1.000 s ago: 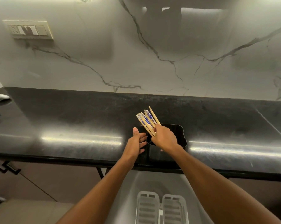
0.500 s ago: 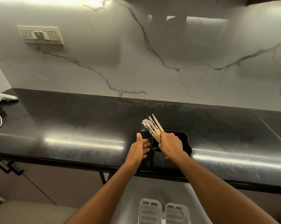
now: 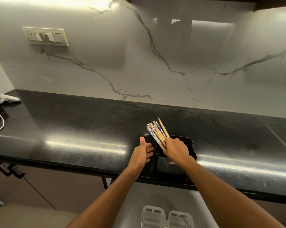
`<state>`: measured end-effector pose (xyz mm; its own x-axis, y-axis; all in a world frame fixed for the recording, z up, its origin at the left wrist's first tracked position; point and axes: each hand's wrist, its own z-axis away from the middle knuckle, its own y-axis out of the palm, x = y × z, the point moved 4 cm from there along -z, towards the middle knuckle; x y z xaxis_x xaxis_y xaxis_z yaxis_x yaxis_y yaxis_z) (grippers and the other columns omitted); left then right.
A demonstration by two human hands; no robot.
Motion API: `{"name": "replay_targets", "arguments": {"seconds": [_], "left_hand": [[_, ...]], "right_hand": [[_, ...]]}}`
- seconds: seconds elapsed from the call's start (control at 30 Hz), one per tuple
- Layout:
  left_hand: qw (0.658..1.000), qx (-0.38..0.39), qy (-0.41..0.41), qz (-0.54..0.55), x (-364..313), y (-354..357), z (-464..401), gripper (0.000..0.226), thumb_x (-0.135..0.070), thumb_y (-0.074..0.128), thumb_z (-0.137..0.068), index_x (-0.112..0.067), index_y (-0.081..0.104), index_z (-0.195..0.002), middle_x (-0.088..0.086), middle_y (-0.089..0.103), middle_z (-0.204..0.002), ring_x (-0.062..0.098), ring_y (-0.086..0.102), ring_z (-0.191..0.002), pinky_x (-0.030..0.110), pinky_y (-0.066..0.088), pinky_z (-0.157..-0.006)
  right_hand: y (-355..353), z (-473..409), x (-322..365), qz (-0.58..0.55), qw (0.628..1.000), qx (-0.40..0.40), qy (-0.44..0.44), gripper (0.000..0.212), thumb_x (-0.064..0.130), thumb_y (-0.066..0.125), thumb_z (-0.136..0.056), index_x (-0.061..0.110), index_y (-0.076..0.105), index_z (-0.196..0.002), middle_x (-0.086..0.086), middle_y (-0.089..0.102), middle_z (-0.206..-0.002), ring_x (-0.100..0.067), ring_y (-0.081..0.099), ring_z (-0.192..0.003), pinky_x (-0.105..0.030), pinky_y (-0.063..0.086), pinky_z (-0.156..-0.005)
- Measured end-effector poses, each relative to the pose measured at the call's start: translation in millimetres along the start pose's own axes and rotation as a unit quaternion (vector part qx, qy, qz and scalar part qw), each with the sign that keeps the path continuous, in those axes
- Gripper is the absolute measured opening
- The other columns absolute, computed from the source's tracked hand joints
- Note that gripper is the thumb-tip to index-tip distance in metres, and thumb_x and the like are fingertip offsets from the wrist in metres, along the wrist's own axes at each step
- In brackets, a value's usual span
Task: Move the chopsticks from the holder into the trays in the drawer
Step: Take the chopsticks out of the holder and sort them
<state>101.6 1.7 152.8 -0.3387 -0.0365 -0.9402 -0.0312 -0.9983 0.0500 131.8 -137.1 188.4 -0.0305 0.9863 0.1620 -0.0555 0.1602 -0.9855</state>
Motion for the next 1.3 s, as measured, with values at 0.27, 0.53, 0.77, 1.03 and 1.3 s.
{"name": "replay_targets", "arguments": {"seconds": [0.27, 0.53, 0.77, 1.03, 1.3], "left_hand": [[1.000, -0.004, -0.005, 0.005, -4, 1, 2, 0.069, -0.054, 0.013, -0.098, -0.009, 0.047, -0.137, 0.012, 0.054, -0.139, 0.024, 0.054, -0.125, 0.036, 0.041, -0.101], [1.000, 0.000, -0.003, 0.006, -5, 1, 4, 0.068, -0.055, 0.013, -0.098, -0.010, 0.048, -0.136, 0.011, 0.055, -0.138, 0.023, 0.055, -0.124, 0.035, 0.042, -0.100], [1.000, -0.026, 0.016, 0.006, -8, -3, 4, 0.067, -0.054, 0.017, -0.098, -0.009, 0.053, -0.132, 0.011, 0.059, -0.133, 0.022, 0.058, -0.119, 0.035, 0.044, -0.098], [0.977, -0.084, 0.184, -0.070, -43, 4, 12, 0.037, -0.047, 0.038, -0.098, -0.035, 0.069, -0.082, -0.009, 0.071, -0.089, 0.006, 0.065, -0.089, 0.039, 0.051, -0.092], [0.954, 0.228, 0.190, -0.050, -85, 73, 55, 0.036, -0.051, 0.050, -0.090, -0.027, 0.066, -0.111, 0.014, 0.068, -0.091, 0.011, 0.063, -0.079, 0.026, 0.055, -0.075]], "right_hand": [[3, -5, -6, -0.012, 0.999, 0.031, 0.005, 0.032, 0.031, 0.061, -0.089, 0.013, 0.057, -0.115, -0.007, 0.066, -0.102, -0.019, 0.062, -0.081, -0.031, 0.049, -0.063], [8, -5, -6, -0.022, 0.999, 0.047, -0.016, 0.036, 0.029, 0.063, -0.088, 0.016, 0.055, -0.121, -0.006, 0.065, -0.108, -0.018, 0.064, -0.090, -0.036, 0.057, -0.077], [-12, -7, -21, -0.089, 0.994, 0.067, 0.017, 0.029, 0.031, 0.067, -0.085, 0.017, 0.064, -0.110, -0.006, 0.071, -0.100, -0.021, 0.067, -0.087, -0.040, 0.056, -0.081], [-93, -2, -44, -0.328, 0.944, 0.002, 0.033, 0.022, 0.022, 0.061, -0.090, 0.004, 0.061, -0.103, -0.010, 0.073, -0.091, -0.018, 0.071, -0.074, -0.029, 0.059, -0.065], [-190, 25, -52, -0.483, 0.870, 0.094, -0.032, 0.016, 0.014, 0.062, -0.089, 0.001, 0.057, -0.098, -0.013, 0.076, -0.085, -0.026, 0.074, -0.081, -0.026, 0.060, -0.058]]}}
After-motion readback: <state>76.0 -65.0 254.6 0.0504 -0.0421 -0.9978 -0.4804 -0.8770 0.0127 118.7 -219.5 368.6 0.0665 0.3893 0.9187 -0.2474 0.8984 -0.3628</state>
